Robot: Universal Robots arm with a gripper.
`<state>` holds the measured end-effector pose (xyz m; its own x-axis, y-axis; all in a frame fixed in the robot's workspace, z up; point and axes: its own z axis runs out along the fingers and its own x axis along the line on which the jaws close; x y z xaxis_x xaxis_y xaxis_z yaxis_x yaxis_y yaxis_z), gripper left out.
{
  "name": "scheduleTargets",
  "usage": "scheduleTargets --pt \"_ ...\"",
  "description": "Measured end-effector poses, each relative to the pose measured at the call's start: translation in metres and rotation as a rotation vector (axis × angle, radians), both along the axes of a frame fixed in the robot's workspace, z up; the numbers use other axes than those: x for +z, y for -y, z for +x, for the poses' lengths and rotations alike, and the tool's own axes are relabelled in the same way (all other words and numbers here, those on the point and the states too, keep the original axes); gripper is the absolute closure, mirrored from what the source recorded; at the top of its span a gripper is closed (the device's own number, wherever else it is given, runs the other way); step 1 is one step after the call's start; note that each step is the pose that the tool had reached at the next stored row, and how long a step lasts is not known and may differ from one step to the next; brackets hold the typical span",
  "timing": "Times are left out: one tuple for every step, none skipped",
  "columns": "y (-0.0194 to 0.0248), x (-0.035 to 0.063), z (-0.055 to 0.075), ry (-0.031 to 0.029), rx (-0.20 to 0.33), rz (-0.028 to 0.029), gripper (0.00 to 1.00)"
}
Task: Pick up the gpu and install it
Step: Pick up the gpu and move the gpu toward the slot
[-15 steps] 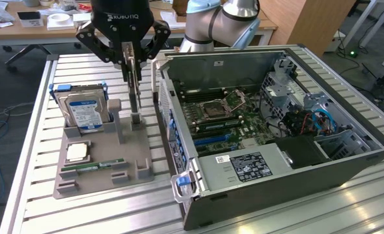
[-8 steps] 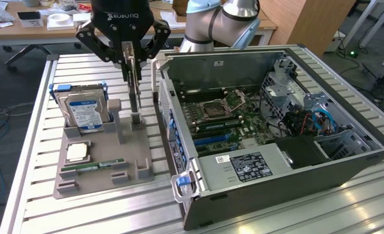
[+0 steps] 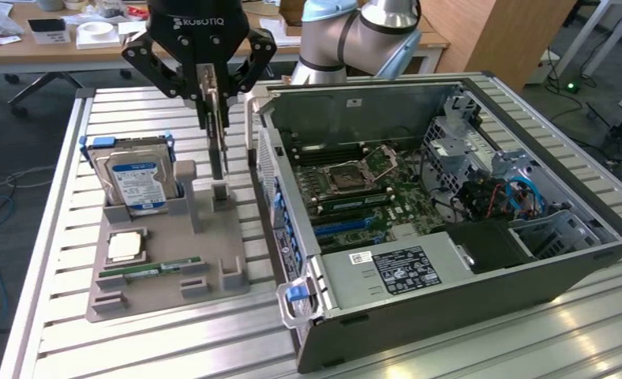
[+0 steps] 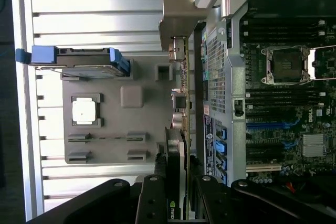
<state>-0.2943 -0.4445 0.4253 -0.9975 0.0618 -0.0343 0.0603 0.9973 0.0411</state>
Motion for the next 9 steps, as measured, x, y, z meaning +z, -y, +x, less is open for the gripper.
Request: scheduleTargets --pt "0.0000 0.0001 0.000 -0.0001 0.000 -0.0001 0.73" --pt "-0.0001 0.0003 0.001 -0.0003 0.000 -0.0002 0.73" --pt "0.0000 0.0002 0.002 -0.0002 0.000 0.0000 0.73" --pt "0.0000 0.0002 0.004 -0.0001 0.000 0.0002 0.73" --pt "0.0000 0.0002 0.006 0.0000 0.000 0.0004 0.73" --pt "0.0000 0.0002 0.008 -0.0001 0.000 0.0006 0.73" --pt "0.0000 0.0002 0.011 0.0000 0.000 0.0009 0.73" --pt "0.0000 0.0002 0.013 0.0000 0.000 0.0013 0.73" --pt "0.0000 0.0002 0.016 0.0000 0.000 0.0018 0.73"
